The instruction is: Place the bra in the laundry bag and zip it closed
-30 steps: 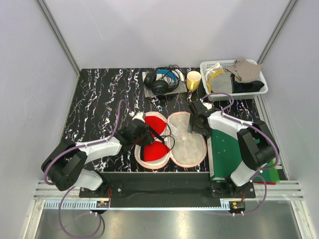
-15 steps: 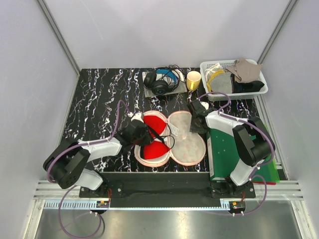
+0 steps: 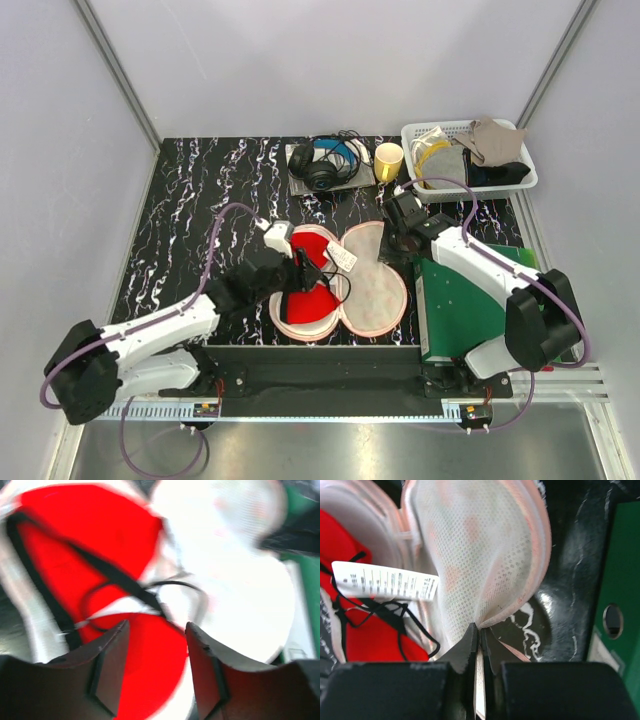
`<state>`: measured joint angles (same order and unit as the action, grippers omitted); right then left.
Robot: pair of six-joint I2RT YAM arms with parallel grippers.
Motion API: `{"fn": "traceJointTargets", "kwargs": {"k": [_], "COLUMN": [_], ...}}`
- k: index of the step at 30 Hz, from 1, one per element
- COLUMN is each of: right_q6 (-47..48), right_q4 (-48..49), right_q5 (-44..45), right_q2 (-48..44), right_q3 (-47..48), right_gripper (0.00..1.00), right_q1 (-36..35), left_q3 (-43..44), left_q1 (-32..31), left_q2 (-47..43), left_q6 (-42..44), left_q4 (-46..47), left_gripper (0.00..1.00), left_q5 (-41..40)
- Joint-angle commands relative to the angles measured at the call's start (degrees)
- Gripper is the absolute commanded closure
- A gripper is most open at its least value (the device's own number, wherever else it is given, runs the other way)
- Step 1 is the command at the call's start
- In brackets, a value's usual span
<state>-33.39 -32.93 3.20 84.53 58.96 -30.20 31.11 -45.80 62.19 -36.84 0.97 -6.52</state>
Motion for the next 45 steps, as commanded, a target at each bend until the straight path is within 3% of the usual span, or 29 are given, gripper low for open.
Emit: {"fn": "traceJointTargets", "kwargs": {"k": [1,5,10,13,15,18,22,33,36,40,41,43,45], "right_q6": [-3.61,-5.11,-5.64,-5.72,-5.64,-5.72,-6.07,-6.87,-6.78,-6.96,-6.96,-6.96,-6.69], "right_q4": [-3.11,-3.63,-4.51,-5.3,-5.48,-5.83,-5.92,-6.18,-6.53,-6.54,-6.54,-6.54,-6.54], "right_q5": [-3.03,-5.04,-6.28,-6.1,-6.19,-5.84,-6.1,-7.25,-7.07,-6.98,-7.07,-7.07,-7.07], "right_q2": [-2.09,-2.18,-2.53,-2.88,-3.06,-3.76,-3.85,-4.46,-4.73,-4.81,-4.73,-4.55,-4.46], "right_q3": [1.86,2.56,3.79,4.23,4.32,4.06,4.23,4.5,4.24,4.06,4.06,4.15,4.23], "right_gripper": [0.93,0.92,0.92,0.92,0.92,0.92,0.91,0.91,0.91,0.9,0.9,0.89,0.88], "right_q1": [-1.36,-1.71,-1.71,-1.62,-1.62,-1.71,-1.62,-1.71,-1.71,-1.62,-1.71,-1.62,-1.62], "left_q3": [2.2,4.82,16.76,17.92,20.12,24.69,30.93,46.31,48.6,49.92,49.75,49.48,48.78], "left_q1": [-11.54,-24.93,-36.96,-42.85,-44.72,-47.01,-49.21,-48.77,-47.46,-45.43,-45.17,-44.73,-44.46], "left_q2": [-2.95,3.51,14.96,18.92,23.12,29.01,34.74,50.92,52.41,52.6,52.33,50.76,49.43], "left_q6": [4.31,10.81,20.3,25.76,27.25,29.44,31.82,30.51,28.49,26.47,26.29,26.21,25.94], "left_q4": [7.17,14.93,10.02,12.64,10.29,6.33,2.64,-14.05,-17.74,-20.66,-20.75,-20.57,-20.57], "left_gripper": [0.37,0.3,0.31,0.3,0.29,0.27,0.19,0.2,0.25,0.41,0.52,0.61,0.76], "left_q5": [-2.7,-14.11,-26.51,-34.41,-41.95,-46.63,-49.02,-57.71,-62.02,-63.0,-62.91,-62.74,-61.42]}}
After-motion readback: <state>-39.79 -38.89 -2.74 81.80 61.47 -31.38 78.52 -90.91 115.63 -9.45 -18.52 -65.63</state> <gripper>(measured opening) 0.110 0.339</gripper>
